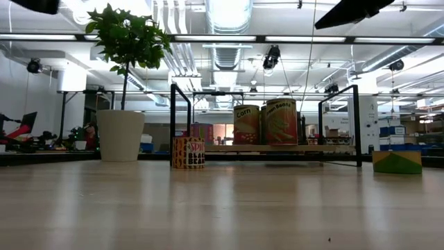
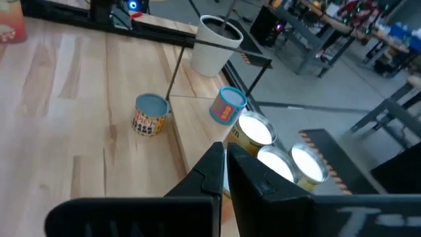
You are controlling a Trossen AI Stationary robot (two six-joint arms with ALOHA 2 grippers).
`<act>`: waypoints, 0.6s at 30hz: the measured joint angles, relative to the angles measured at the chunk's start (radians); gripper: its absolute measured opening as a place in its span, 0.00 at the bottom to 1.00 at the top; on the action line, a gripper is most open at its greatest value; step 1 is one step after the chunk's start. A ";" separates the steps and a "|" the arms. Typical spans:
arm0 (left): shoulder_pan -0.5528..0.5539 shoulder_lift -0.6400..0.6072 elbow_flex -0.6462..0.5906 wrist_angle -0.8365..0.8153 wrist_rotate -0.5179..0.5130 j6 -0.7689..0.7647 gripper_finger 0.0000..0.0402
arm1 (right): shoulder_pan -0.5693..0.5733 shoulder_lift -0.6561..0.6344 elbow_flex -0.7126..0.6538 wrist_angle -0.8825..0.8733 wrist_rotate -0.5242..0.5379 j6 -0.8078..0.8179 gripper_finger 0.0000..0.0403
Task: Pick and place cans onto a shelf
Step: Put the canned corn on the shelf
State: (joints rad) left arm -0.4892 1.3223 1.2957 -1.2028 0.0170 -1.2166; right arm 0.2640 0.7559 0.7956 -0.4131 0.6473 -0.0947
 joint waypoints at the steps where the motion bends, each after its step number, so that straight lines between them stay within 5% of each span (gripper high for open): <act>1: -0.020 0.007 -0.009 0.009 -0.001 -0.016 0.09 | 0.000 0.000 0.000 0.006 0.000 -0.014 0.02; 9: -0.138 0.074 -0.020 0.009 0.061 -0.280 0.13 | 0.000 -0.002 0.000 0.065 0.000 -0.089 0.02; 18: -0.211 0.156 0.015 -0.064 0.080 -0.369 0.34 | 0.000 0.000 0.001 0.114 0.000 -0.141 0.02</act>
State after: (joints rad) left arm -0.6999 1.4778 1.3109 -1.2672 0.0965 -1.5857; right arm 0.2638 0.7555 0.7963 -0.2989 0.6472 -0.2354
